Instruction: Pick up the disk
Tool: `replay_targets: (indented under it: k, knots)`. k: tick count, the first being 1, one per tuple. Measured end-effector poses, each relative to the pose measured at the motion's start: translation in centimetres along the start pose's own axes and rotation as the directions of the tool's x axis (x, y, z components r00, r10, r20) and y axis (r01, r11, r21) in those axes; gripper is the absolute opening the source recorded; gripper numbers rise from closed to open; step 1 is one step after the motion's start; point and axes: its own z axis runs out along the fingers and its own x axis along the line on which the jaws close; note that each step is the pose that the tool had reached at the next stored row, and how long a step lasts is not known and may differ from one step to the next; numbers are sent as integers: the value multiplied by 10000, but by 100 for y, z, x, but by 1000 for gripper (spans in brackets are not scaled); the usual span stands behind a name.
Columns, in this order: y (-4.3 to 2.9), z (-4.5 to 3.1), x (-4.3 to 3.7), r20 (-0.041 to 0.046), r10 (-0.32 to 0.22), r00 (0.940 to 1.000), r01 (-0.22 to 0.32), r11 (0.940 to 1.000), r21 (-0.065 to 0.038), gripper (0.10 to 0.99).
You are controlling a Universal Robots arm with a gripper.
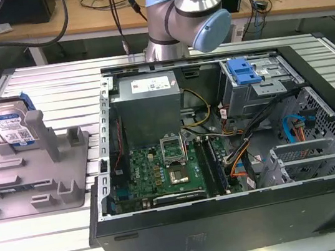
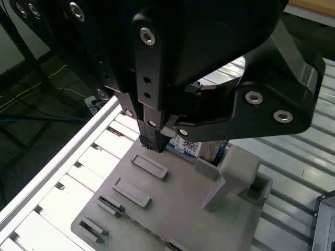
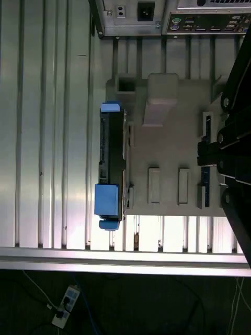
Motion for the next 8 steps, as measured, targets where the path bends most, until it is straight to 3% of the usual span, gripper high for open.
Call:
replay_targets:
  k: [3,5,6,7,8]
  knots:
    - [0,0,0,-4,-86,10000,86,10000,0,106]
    - [0,1,1,-22,-626,9980,626,9980,-1,106]
    - [0,2,0,-38,-1006,9949,1006,9949,-2,106]
    - [0,5,0,-61,-1600,9871,1600,9871,-4,106]
    - [0,6,0,-71,-1853,9827,1853,9827,-6,106]
